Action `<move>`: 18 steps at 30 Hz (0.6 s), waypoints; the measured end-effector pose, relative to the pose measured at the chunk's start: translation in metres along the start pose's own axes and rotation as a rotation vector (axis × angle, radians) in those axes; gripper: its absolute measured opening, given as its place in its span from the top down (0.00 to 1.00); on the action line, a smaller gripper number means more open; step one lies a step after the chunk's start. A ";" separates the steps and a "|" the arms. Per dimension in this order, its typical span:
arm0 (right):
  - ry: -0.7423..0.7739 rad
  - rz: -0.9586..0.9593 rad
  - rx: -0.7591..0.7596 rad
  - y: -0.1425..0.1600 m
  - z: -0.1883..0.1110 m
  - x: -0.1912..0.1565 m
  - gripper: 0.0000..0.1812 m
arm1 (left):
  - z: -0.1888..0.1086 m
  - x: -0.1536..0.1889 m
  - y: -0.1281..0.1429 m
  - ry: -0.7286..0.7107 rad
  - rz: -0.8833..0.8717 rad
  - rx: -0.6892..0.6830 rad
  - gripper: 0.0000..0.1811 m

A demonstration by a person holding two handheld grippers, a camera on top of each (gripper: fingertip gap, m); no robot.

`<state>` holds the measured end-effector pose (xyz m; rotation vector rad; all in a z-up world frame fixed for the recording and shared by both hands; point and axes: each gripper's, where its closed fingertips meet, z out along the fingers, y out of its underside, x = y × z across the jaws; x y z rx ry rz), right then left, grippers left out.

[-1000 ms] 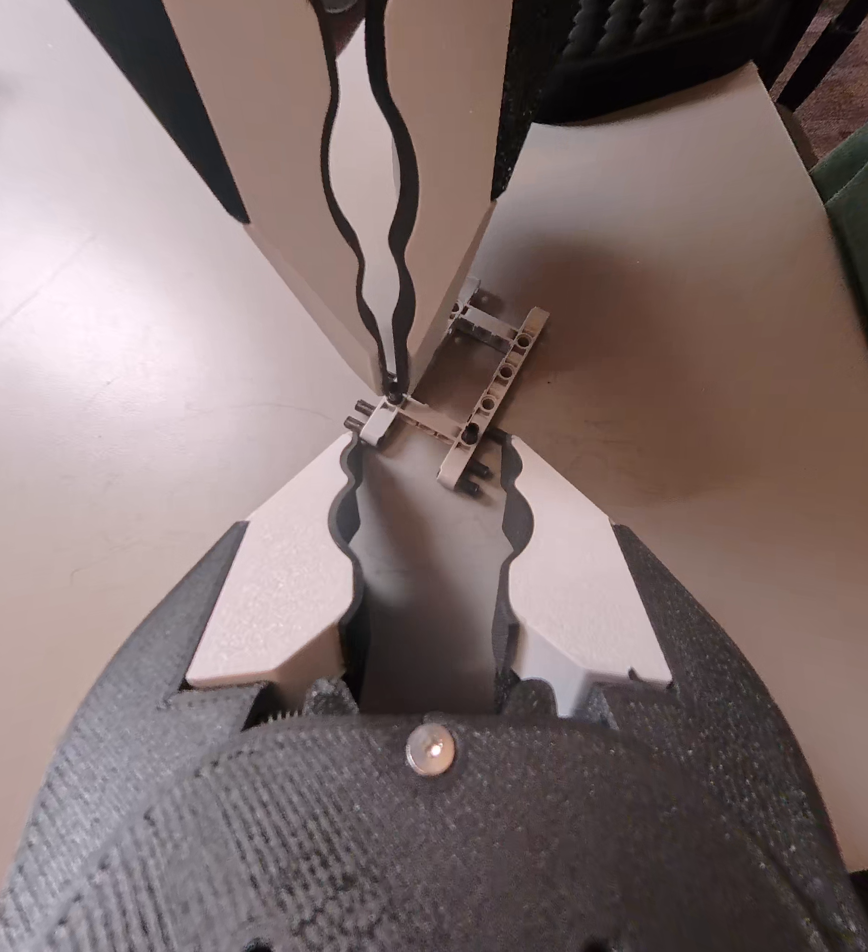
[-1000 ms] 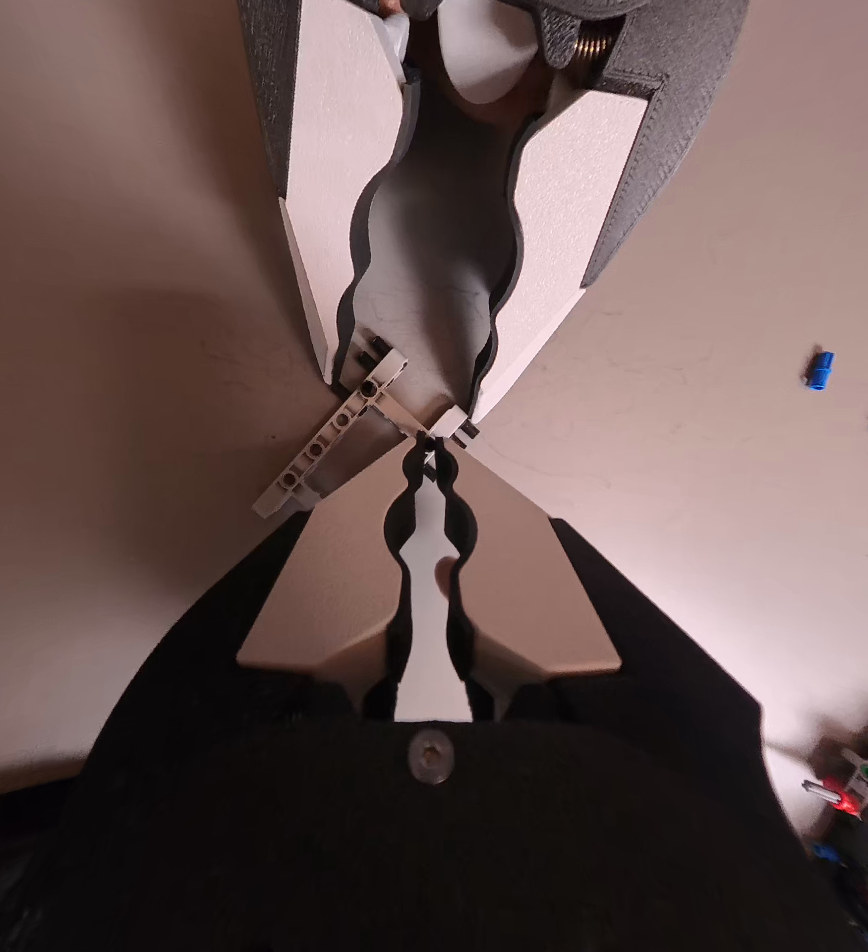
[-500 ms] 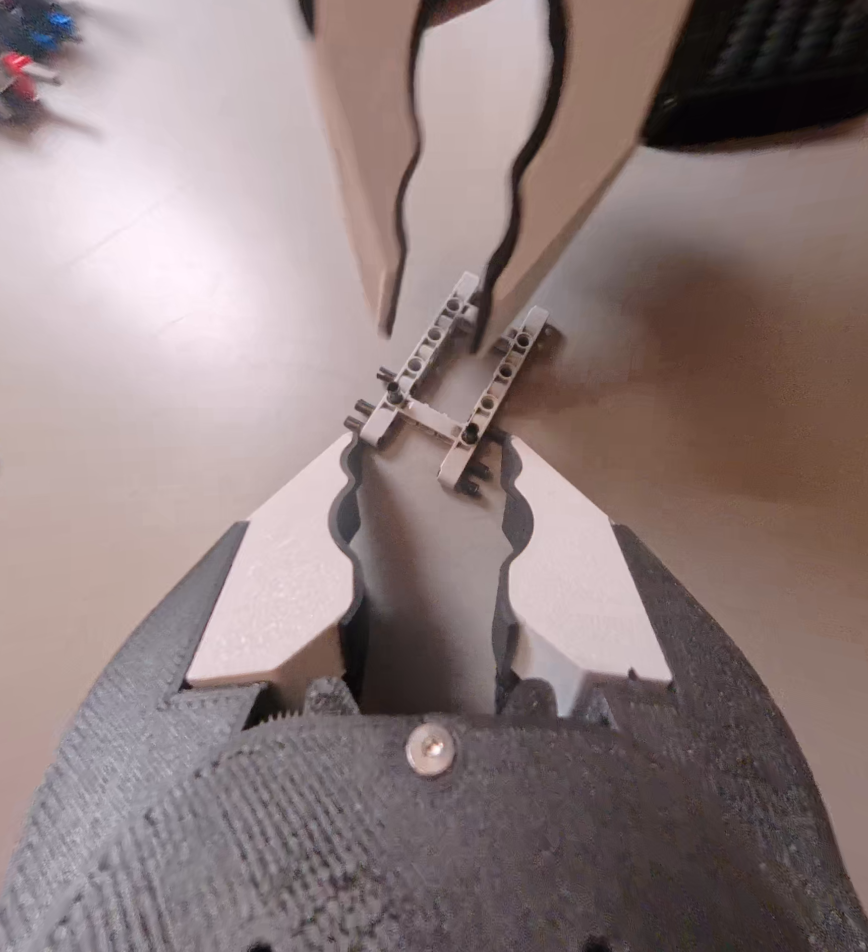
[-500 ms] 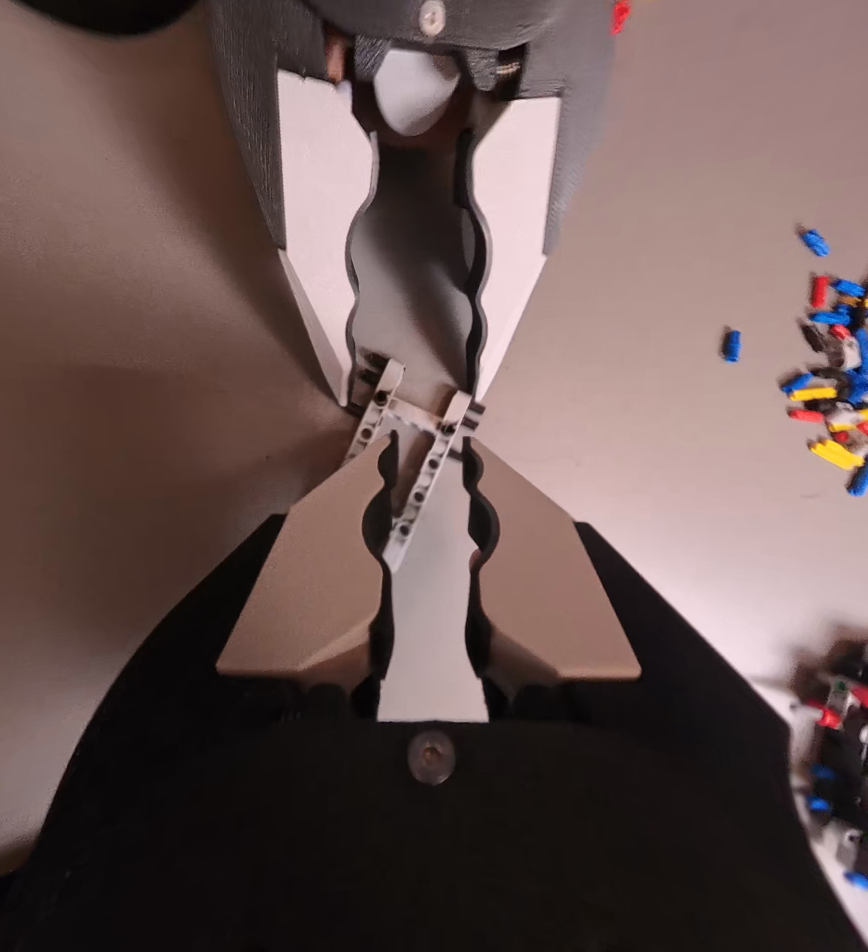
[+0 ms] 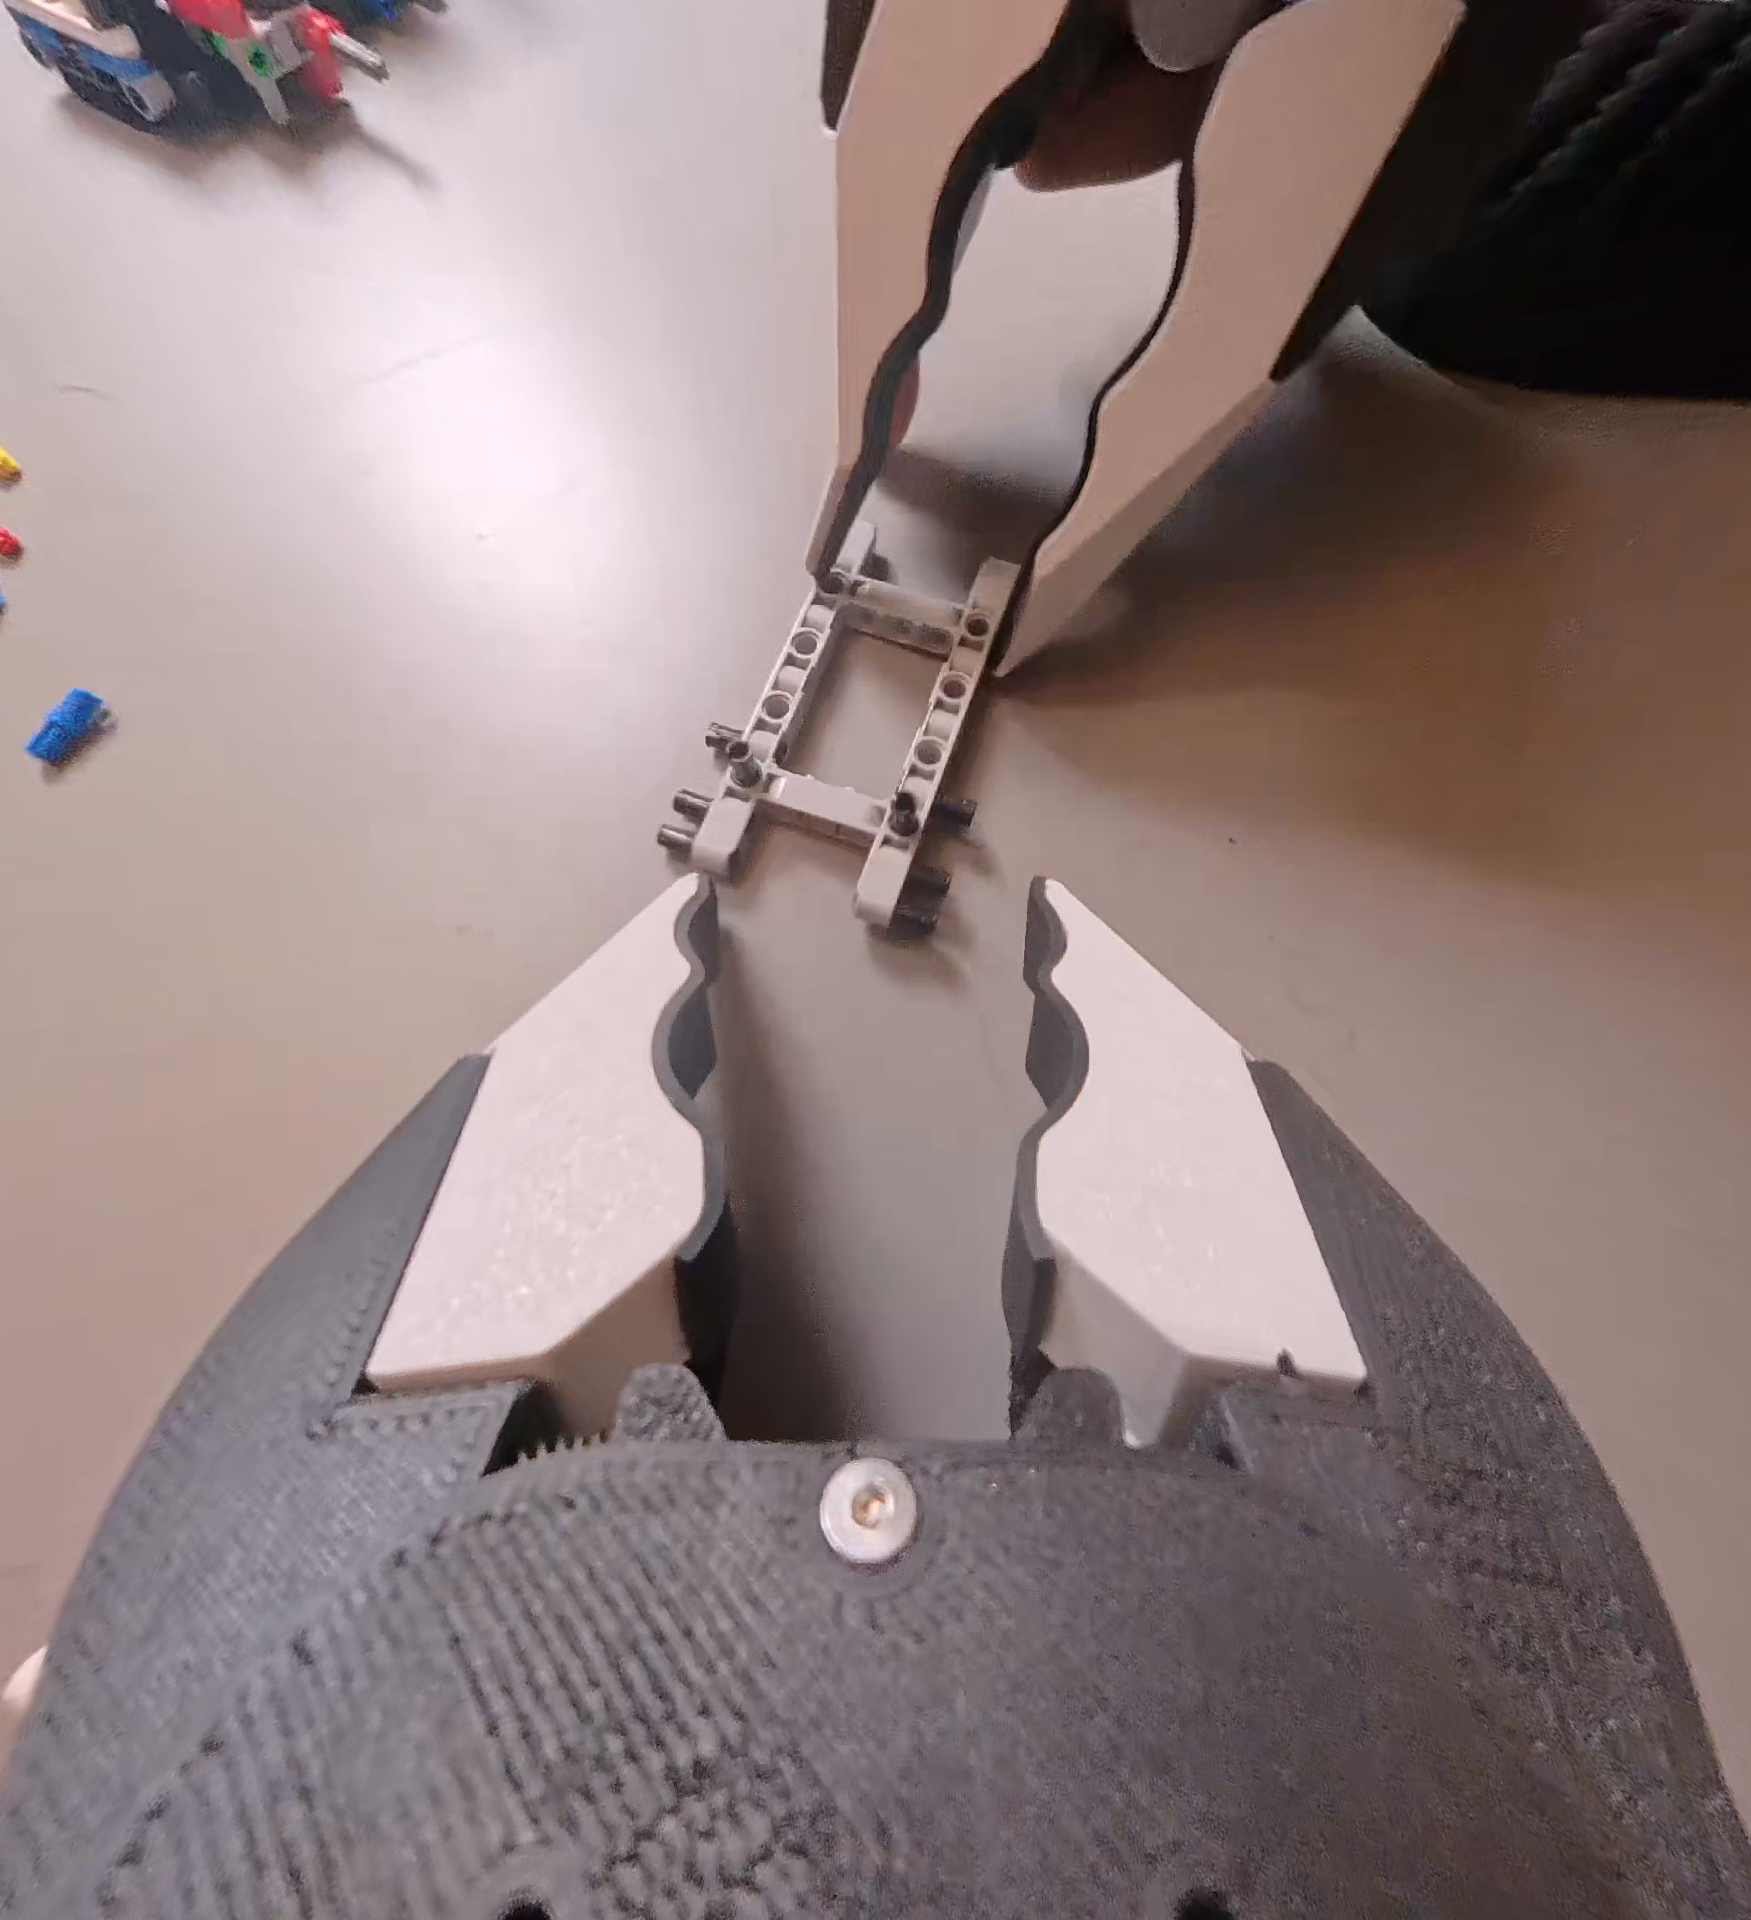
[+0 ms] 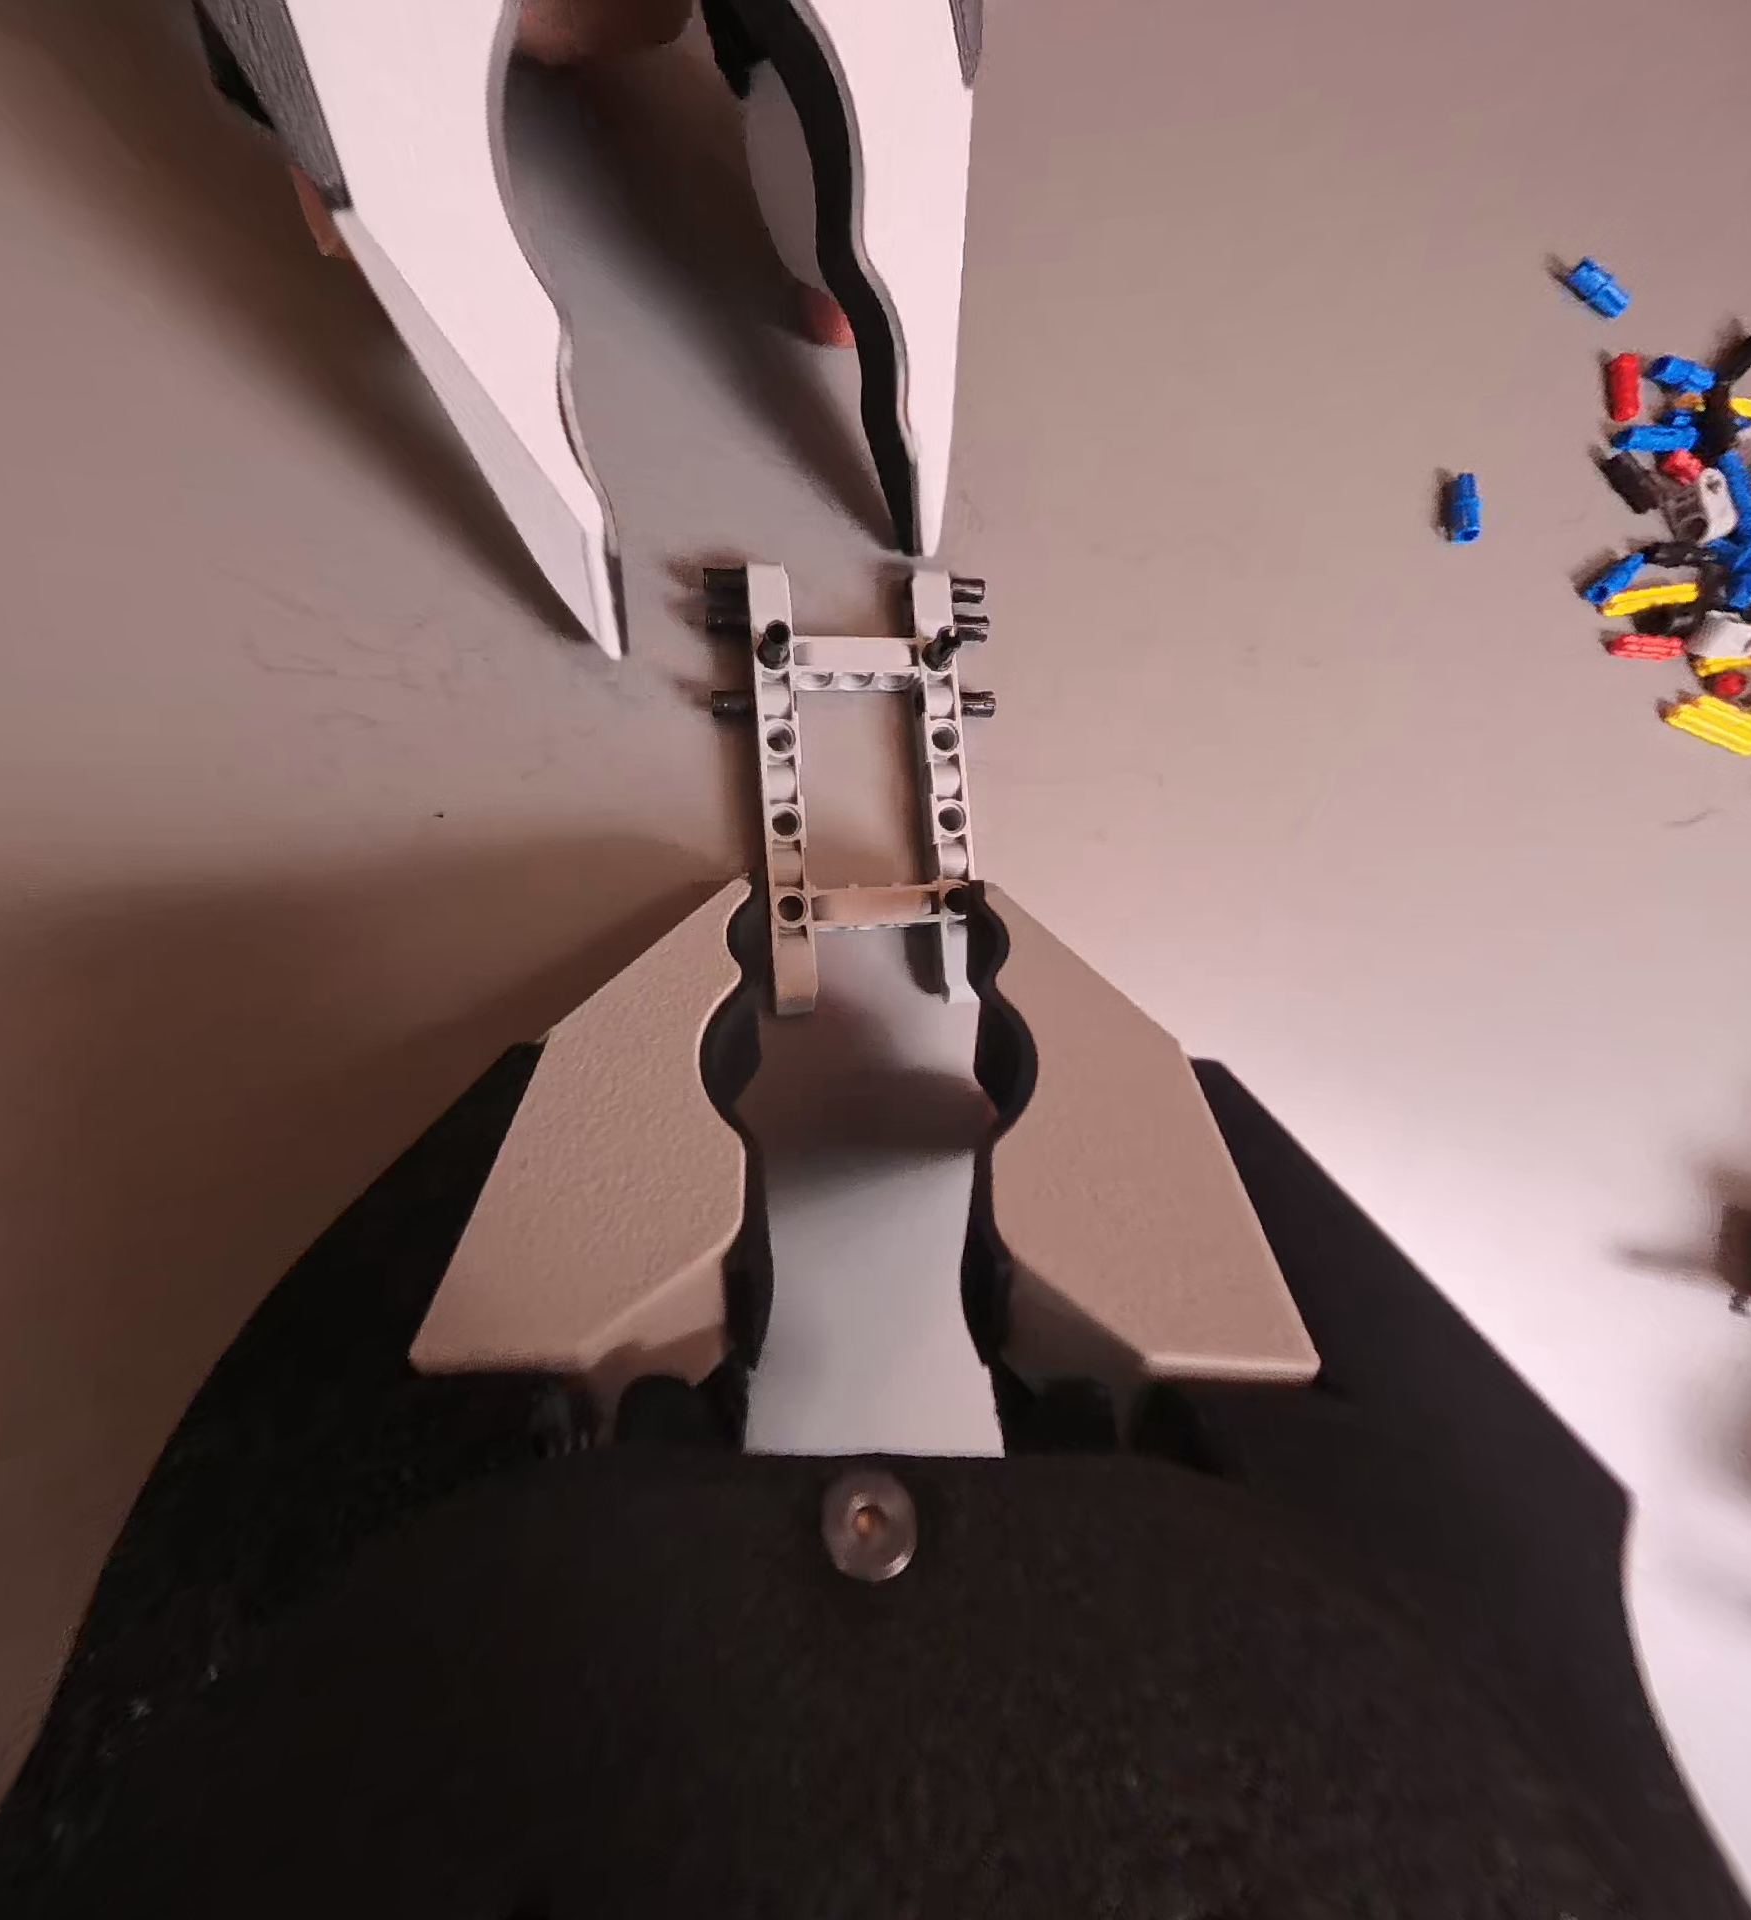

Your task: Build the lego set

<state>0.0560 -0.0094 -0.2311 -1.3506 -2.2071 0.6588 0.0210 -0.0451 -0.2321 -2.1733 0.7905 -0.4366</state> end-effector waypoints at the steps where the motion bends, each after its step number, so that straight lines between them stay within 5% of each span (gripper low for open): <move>1: -0.007 -0.011 -0.003 0.000 0.000 0.003 0.82 | -0.003 -0.001 0.000 0.001 0.013 0.014 0.68; 4: -0.018 -0.060 0.012 -0.004 0.002 0.011 0.88 | -0.010 -0.008 -0.001 0.000 0.058 0.048 0.67; 10: 0.014 -0.072 0.064 -0.010 0.008 0.018 0.84 | -0.007 -0.016 0.002 0.030 0.098 0.033 0.67; 18: 0.052 0.016 0.202 -0.016 -0.004 0.029 0.79 | -0.007 -0.016 0.007 0.015 0.134 0.010 0.79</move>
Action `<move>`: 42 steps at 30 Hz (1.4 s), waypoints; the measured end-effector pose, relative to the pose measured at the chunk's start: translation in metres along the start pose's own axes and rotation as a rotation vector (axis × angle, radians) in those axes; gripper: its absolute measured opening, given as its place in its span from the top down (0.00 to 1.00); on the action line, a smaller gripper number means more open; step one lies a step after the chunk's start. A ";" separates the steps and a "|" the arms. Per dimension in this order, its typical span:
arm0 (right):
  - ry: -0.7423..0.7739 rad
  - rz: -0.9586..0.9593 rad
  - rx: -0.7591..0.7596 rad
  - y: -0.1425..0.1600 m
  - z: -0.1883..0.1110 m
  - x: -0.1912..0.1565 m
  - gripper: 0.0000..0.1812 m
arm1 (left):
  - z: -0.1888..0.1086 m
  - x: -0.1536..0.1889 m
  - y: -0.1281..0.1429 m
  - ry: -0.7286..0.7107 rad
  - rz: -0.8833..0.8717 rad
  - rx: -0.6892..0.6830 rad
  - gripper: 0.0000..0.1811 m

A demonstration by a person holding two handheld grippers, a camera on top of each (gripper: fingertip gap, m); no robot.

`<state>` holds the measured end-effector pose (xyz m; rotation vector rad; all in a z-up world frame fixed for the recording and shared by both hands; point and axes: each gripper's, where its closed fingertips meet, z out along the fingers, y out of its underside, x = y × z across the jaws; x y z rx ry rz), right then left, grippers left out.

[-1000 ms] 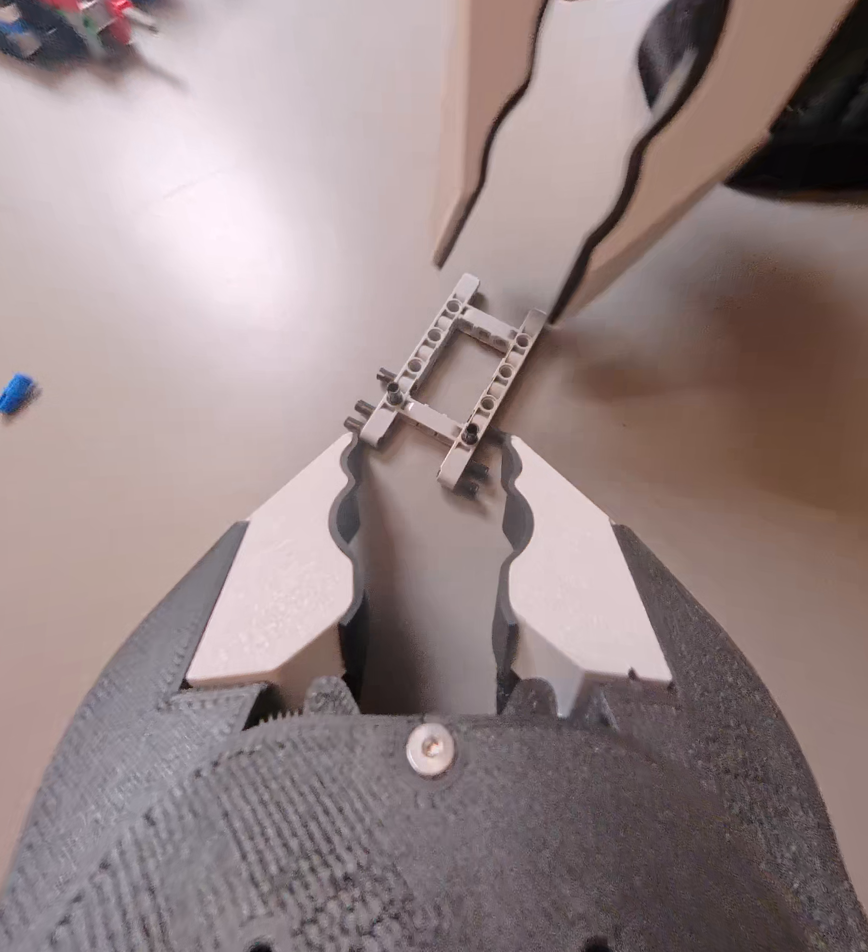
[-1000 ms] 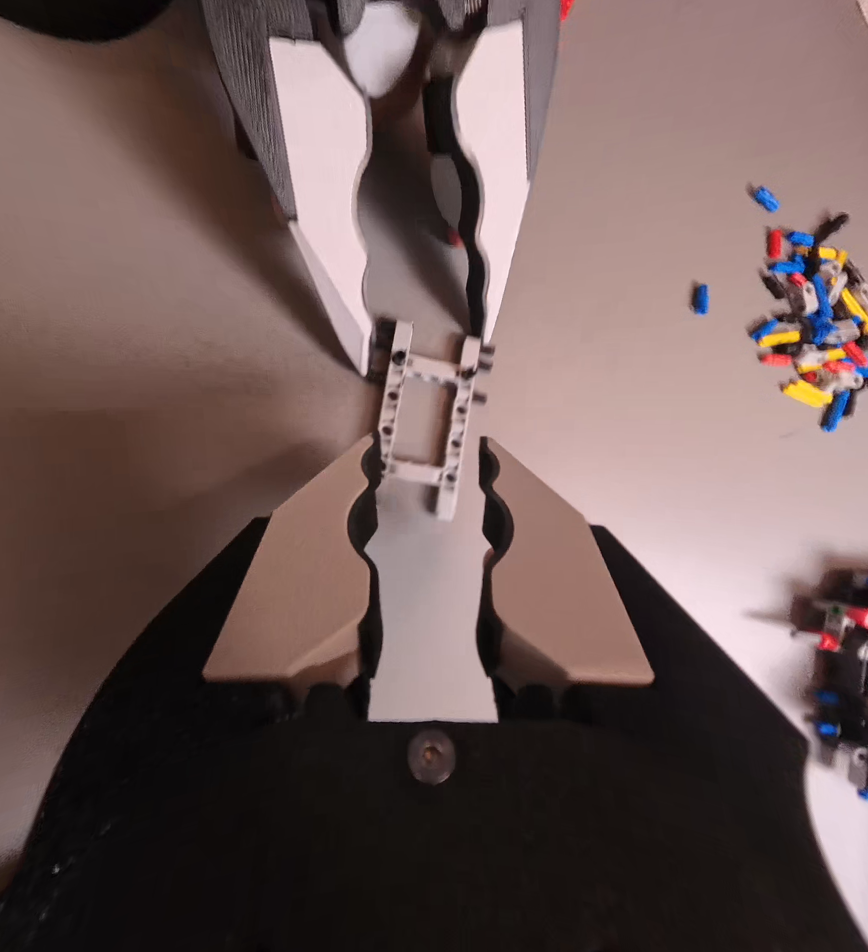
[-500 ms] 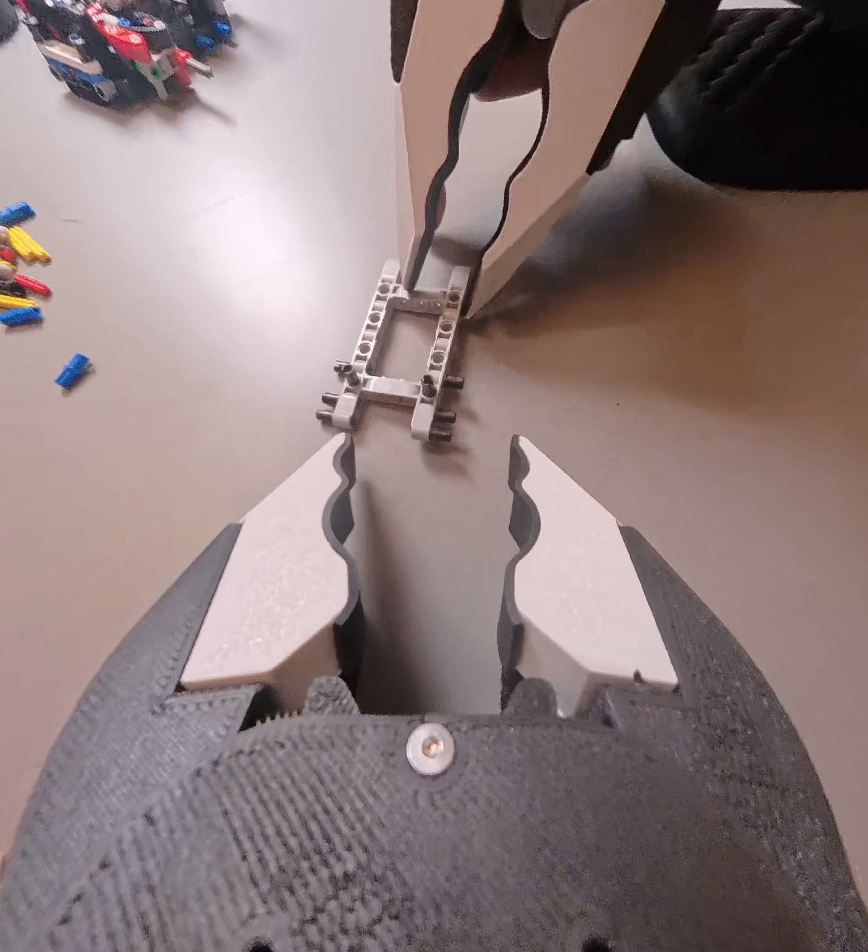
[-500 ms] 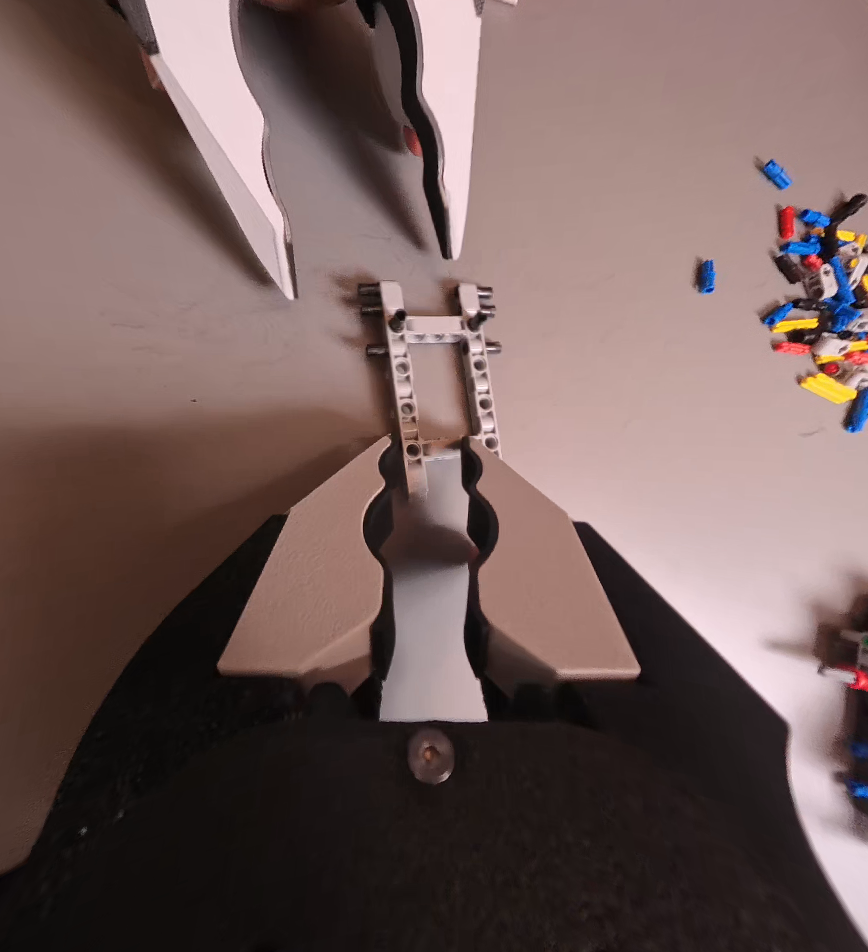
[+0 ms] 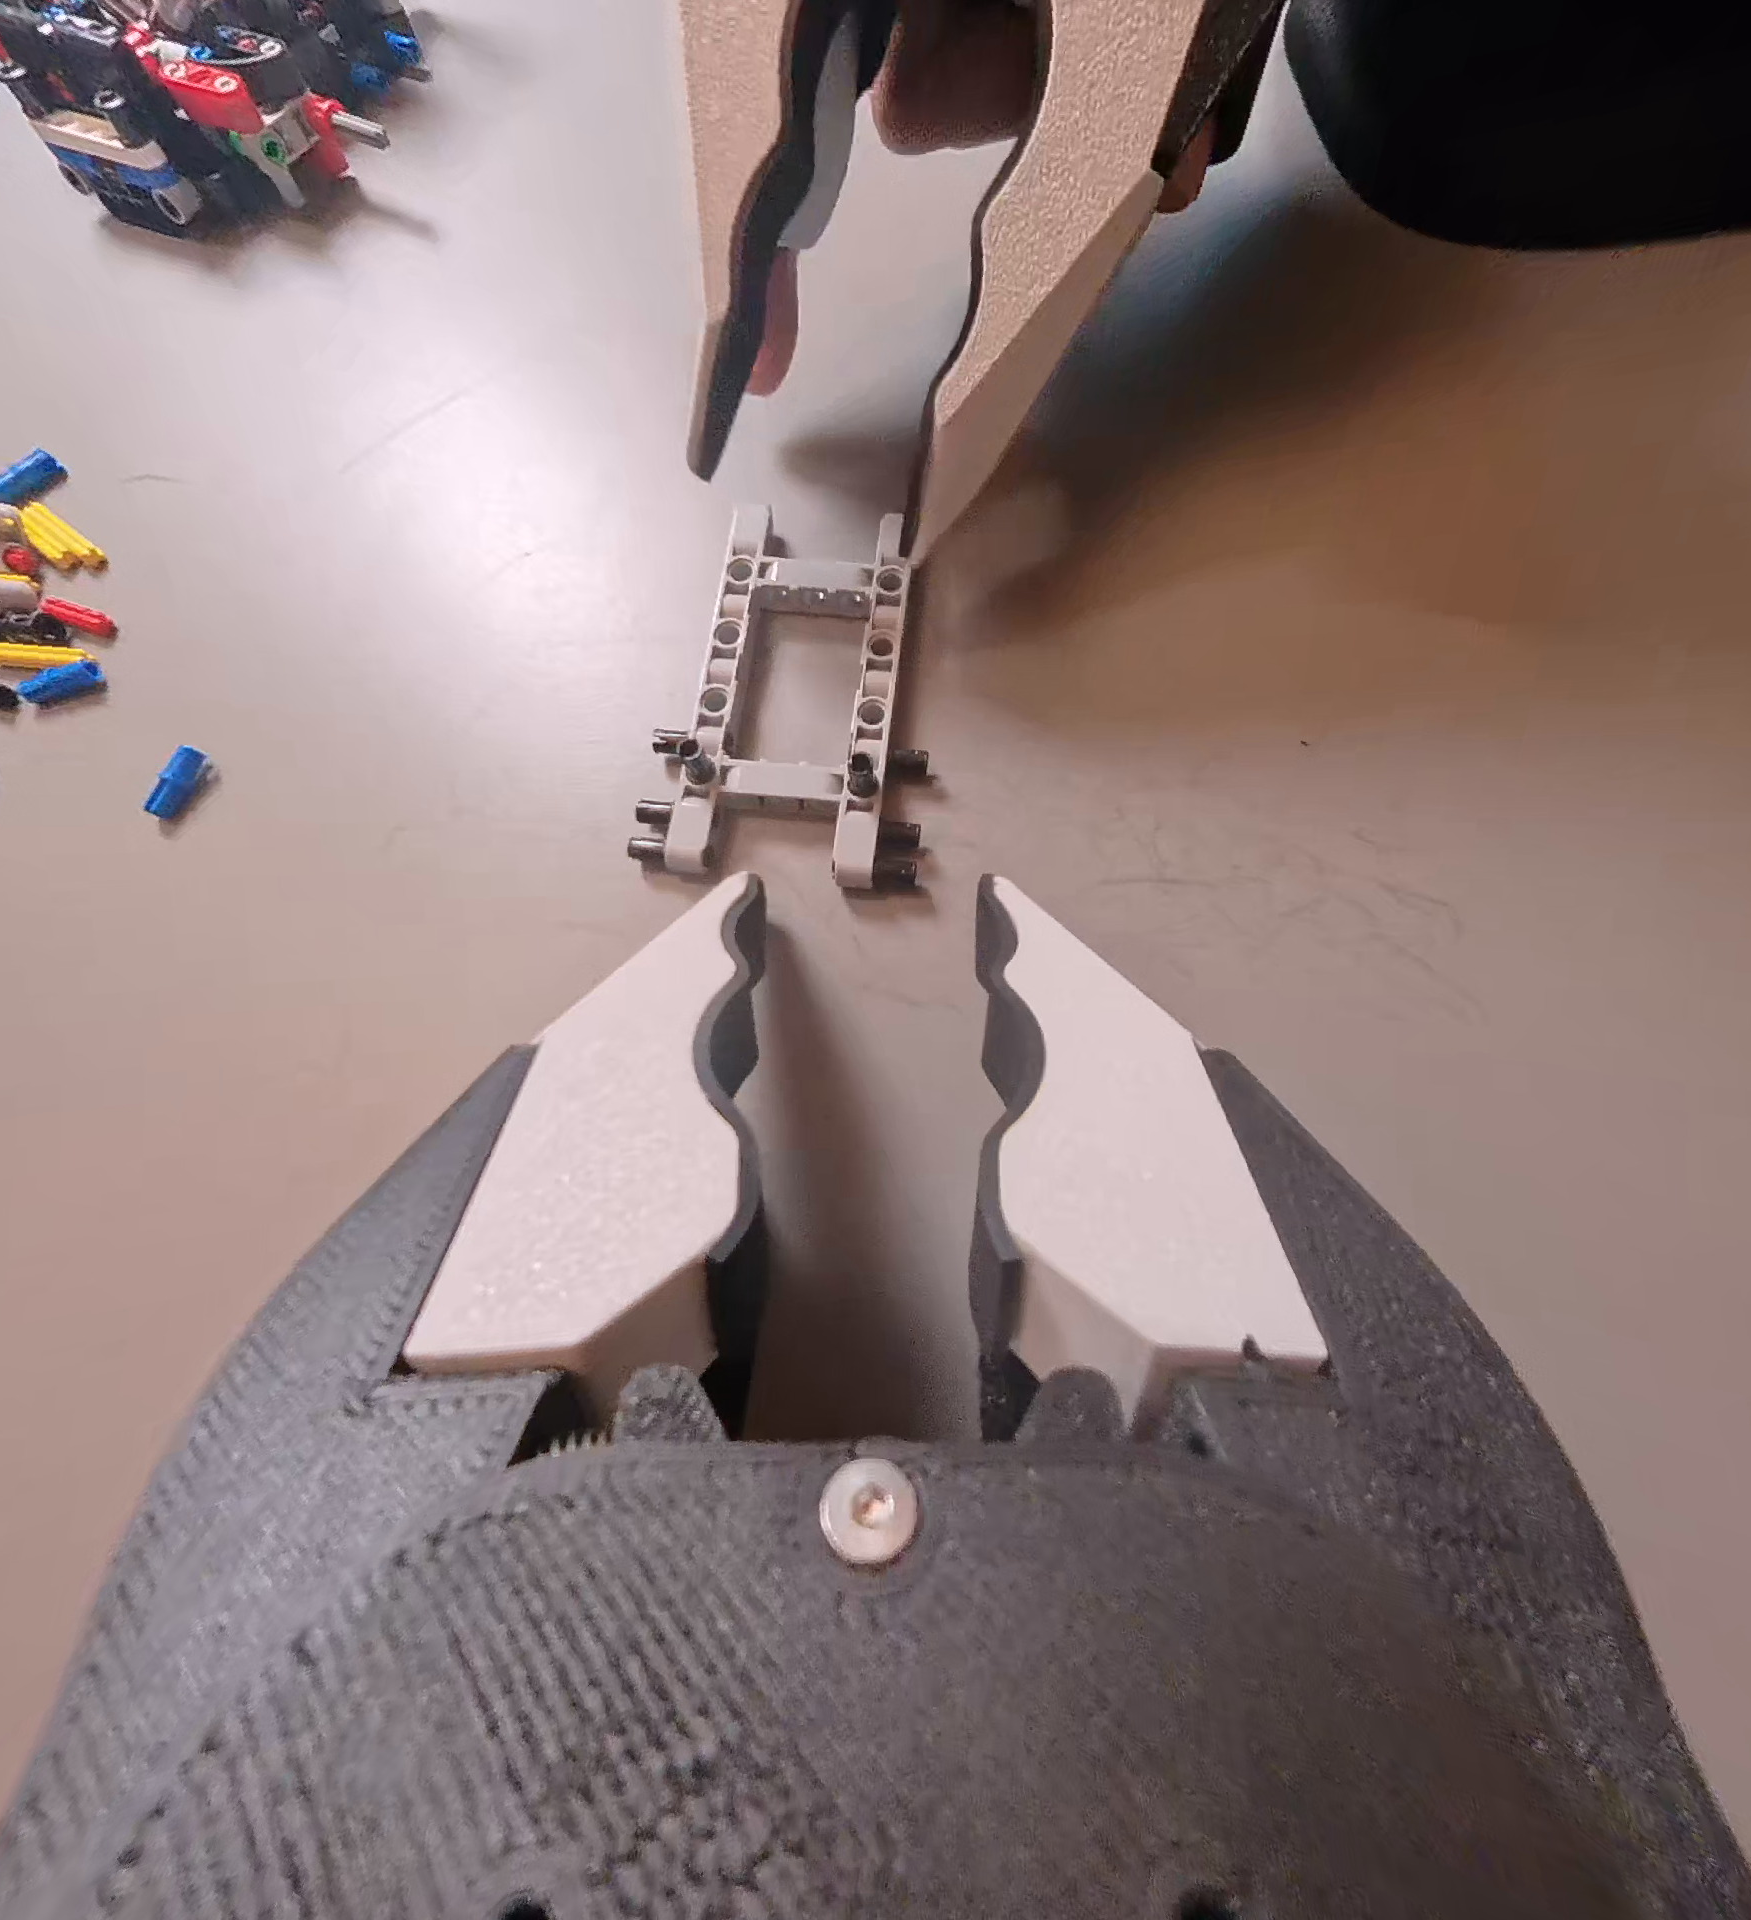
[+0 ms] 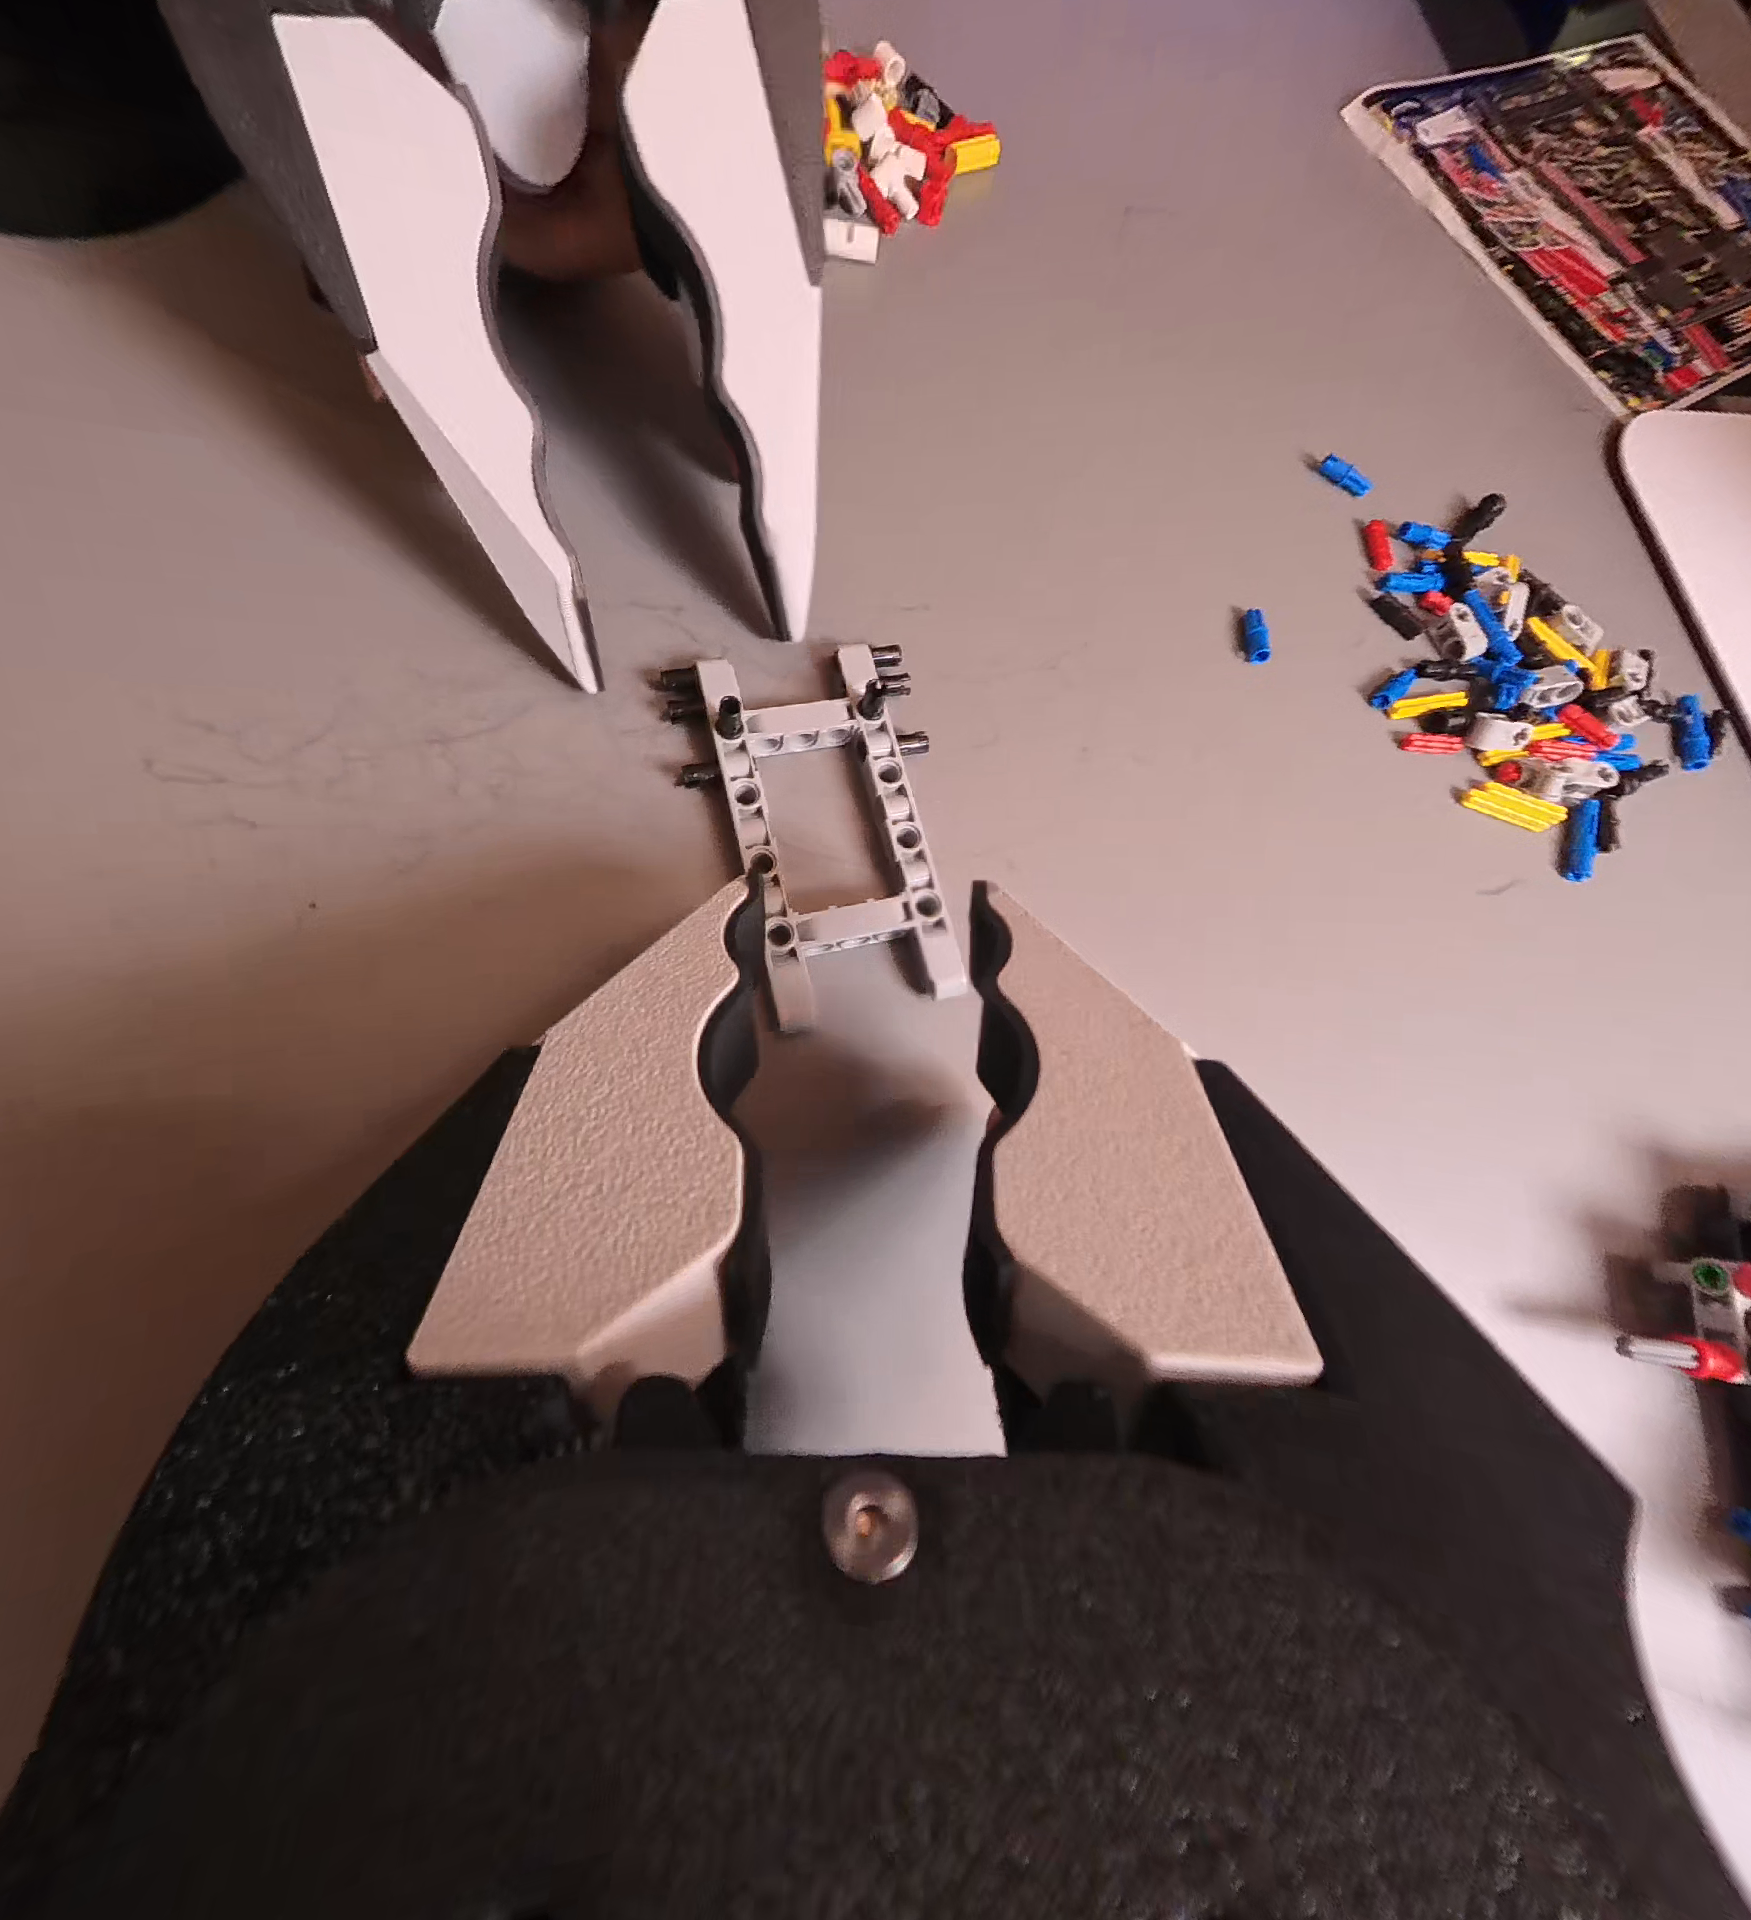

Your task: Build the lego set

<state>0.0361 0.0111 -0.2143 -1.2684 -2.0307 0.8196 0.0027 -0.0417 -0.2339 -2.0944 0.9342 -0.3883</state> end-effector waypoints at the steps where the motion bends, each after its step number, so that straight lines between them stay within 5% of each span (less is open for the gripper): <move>1: -0.002 0.011 0.004 0.001 0.000 0.001 0.78 | -0.001 0.000 0.000 -0.009 0.006 0.001 0.79; 10: 0.012 -0.004 -0.047 0.014 0.005 0.002 0.74 | -0.016 -0.018 -0.012 -0.115 -0.012 0.120 0.79; 18: 0.161 0.114 0.204 -0.024 -0.009 0.031 0.76 | -0.101 -0.074 -0.060 -0.413 -0.154 0.584 0.75; 23: 0.437 0.217 0.489 -0.059 -0.042 0.091 0.81 | -0.151 -0.105 -0.059 -0.605 -0.245 0.749 0.75; 31: 0.763 0.146 0.684 -0.156 -0.097 0.227 1.00 | -0.144 -0.113 -0.049 -0.629 -0.284 0.709 0.77; 36: 0.893 0.084 0.635 -0.212 -0.098 0.334 1.00 | -0.138 -0.112 -0.048 -0.651 -0.249 0.669 0.77; 42: 0.940 0.088 0.479 -0.235 -0.085 0.418 1.00 | -0.138 -0.115 -0.045 -0.663 -0.261 0.653 0.77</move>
